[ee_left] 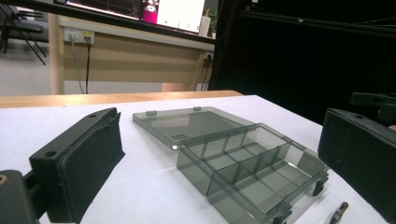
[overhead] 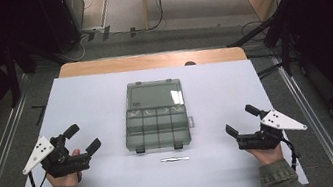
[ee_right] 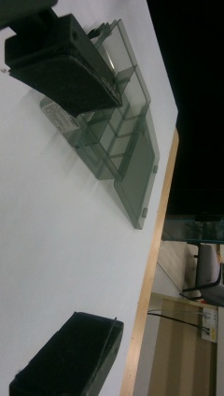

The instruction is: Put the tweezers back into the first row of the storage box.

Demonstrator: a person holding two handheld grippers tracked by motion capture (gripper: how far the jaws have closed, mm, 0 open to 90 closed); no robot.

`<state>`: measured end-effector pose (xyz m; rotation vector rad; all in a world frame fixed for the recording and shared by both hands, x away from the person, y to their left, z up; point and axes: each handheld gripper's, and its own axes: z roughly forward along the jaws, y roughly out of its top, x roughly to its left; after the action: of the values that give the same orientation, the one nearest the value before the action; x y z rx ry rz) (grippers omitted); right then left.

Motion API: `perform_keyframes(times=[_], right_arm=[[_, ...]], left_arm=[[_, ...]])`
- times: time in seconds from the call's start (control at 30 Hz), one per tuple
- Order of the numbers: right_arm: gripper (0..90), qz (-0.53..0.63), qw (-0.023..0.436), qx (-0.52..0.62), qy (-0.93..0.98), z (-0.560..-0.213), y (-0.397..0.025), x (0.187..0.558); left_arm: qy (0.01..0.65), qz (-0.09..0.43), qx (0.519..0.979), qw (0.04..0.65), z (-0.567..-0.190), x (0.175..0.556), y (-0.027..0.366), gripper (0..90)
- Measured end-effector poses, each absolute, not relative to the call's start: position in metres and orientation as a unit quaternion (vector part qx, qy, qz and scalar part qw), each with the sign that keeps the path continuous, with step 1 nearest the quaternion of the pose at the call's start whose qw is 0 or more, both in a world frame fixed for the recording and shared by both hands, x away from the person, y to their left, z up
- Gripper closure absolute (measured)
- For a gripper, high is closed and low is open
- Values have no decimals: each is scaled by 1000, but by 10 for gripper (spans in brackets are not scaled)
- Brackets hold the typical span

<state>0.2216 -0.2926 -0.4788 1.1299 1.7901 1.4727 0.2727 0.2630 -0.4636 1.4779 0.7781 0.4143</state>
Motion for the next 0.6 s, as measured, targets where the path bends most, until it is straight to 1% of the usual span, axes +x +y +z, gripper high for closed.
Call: perform_keyframes(times=[0.6], right_arm=[[0, 548, 277, 429, 662, -479, -295, 219]], left_arm=[[341, 184, 653, 651, -464, 274, 263, 0]])
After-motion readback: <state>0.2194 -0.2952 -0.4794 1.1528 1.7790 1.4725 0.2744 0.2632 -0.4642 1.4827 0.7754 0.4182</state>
